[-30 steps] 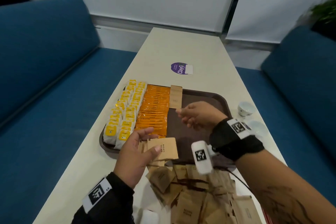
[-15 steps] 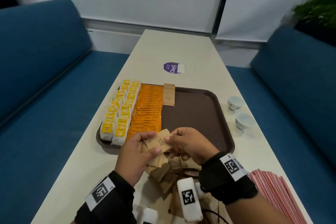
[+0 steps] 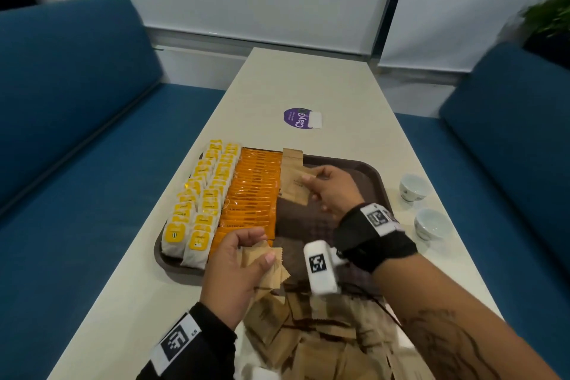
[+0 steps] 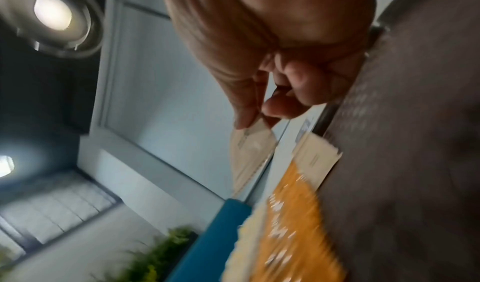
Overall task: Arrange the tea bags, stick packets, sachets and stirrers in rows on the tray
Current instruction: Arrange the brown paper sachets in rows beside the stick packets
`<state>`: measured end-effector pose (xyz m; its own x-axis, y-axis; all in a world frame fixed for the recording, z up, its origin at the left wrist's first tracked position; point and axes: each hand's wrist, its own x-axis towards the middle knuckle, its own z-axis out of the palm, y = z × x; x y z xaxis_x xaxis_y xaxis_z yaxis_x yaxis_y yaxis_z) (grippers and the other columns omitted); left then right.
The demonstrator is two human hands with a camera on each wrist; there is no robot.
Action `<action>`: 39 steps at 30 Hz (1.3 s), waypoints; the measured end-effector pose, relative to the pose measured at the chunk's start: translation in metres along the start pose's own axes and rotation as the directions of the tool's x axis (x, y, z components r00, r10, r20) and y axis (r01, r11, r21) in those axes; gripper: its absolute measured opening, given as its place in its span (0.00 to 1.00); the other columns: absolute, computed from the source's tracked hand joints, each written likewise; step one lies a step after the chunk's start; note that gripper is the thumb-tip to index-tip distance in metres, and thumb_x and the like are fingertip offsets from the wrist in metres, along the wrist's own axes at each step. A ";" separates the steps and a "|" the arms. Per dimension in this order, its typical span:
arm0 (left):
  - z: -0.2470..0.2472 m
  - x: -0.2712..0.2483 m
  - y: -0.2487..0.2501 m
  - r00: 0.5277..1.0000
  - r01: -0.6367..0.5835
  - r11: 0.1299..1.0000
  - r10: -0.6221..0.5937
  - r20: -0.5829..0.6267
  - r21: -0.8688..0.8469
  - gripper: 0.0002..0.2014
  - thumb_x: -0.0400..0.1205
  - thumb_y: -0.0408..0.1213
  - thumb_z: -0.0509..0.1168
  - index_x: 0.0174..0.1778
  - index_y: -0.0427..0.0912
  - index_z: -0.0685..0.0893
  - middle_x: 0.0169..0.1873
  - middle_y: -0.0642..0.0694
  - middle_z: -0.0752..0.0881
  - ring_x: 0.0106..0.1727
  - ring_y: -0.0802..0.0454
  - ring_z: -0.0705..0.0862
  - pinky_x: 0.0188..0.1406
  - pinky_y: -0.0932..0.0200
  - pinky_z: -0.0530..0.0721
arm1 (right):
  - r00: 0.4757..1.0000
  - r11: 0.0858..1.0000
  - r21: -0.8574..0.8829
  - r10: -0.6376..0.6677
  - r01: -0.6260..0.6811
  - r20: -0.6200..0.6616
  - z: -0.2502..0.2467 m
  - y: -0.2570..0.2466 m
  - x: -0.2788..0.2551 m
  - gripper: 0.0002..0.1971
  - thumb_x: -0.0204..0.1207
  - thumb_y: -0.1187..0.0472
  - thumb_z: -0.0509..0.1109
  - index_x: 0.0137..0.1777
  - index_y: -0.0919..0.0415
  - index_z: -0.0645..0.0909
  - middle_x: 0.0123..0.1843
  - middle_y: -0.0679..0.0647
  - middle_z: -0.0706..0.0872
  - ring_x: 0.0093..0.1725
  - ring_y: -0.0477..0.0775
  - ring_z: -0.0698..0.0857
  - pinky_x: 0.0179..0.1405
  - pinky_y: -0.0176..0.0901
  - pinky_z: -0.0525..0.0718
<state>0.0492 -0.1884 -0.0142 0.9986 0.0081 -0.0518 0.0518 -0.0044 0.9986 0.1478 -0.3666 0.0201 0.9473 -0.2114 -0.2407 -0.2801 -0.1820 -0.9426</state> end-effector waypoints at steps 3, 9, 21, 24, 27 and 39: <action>0.000 0.005 -0.006 1.000 0.024 1.000 -0.024 -0.013 0.006 0.15 0.73 0.24 0.72 0.48 0.47 0.82 0.48 0.50 0.86 0.52 0.55 0.83 0.60 0.49 0.81 | 1.000 0.978 -0.210 0.009 -0.009 -0.002 -0.002 -0.005 0.039 0.05 0.77 0.62 0.72 0.46 0.57 0.77 0.34 0.51 0.83 0.24 0.44 0.74 0.17 0.30 0.72; -0.003 0.011 -0.014 0.998 0.068 0.998 -0.068 -0.019 0.016 0.15 0.73 0.25 0.72 0.49 0.48 0.82 0.49 0.49 0.87 0.54 0.52 0.84 0.62 0.44 0.81 | 0.991 0.927 -0.358 0.130 -0.112 0.027 0.009 0.003 0.090 0.11 0.76 0.59 0.72 0.54 0.61 0.78 0.34 0.52 0.82 0.26 0.45 0.76 0.25 0.35 0.74; -0.011 0.014 -0.016 0.994 0.110 0.994 -0.110 -0.012 -0.017 0.15 0.74 0.22 0.70 0.49 0.47 0.82 0.49 0.49 0.87 0.55 0.50 0.84 0.58 0.47 0.83 | 0.978 0.544 -0.829 0.208 -0.127 -0.013 0.028 0.006 0.131 0.24 0.81 0.38 0.55 0.54 0.59 0.80 0.34 0.45 0.84 0.41 0.49 0.82 0.49 0.42 0.76; -0.010 0.012 -0.013 0.991 0.135 0.990 -0.134 0.025 -0.043 0.16 0.76 0.19 0.66 0.50 0.46 0.82 0.50 0.48 0.85 0.51 0.52 0.85 0.41 0.63 0.85 | 0.973 0.511 -0.851 0.229 -0.123 -0.004 0.027 0.009 0.134 0.22 0.81 0.40 0.57 0.56 0.58 0.79 0.34 0.46 0.83 0.44 0.49 0.85 0.50 0.41 0.77; -0.010 0.010 -0.011 0.985 0.161 0.986 -0.159 0.063 -0.038 0.21 0.76 0.15 0.60 0.51 0.48 0.81 0.52 0.48 0.84 0.52 0.53 0.83 0.37 0.65 0.83 | 0.978 0.631 -0.761 0.208 -0.150 -0.020 0.021 0.005 0.120 0.18 0.81 0.45 0.62 0.60 0.58 0.78 0.29 0.48 0.79 0.30 0.46 0.79 0.38 0.37 0.77; -0.011 -0.002 0.005 0.997 0.051 0.986 -0.042 0.062 -0.159 0.27 0.72 0.18 0.70 0.54 0.57 0.75 0.54 0.49 0.83 0.52 0.56 0.84 0.40 0.61 0.85 | 0.899 0.959 -0.283 0.093 0.036 0.427 0.000 -0.009 -0.071 0.10 0.72 0.52 0.75 0.47 0.57 0.82 0.36 0.47 0.86 0.33 0.43 0.81 0.32 0.34 0.78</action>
<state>0.0472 -0.1770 -0.0088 0.9941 -0.0537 -0.0938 0.1011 0.1553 0.9827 0.0829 -0.3496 0.0451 0.8923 0.2036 -0.4030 -0.2788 -0.4535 -0.8465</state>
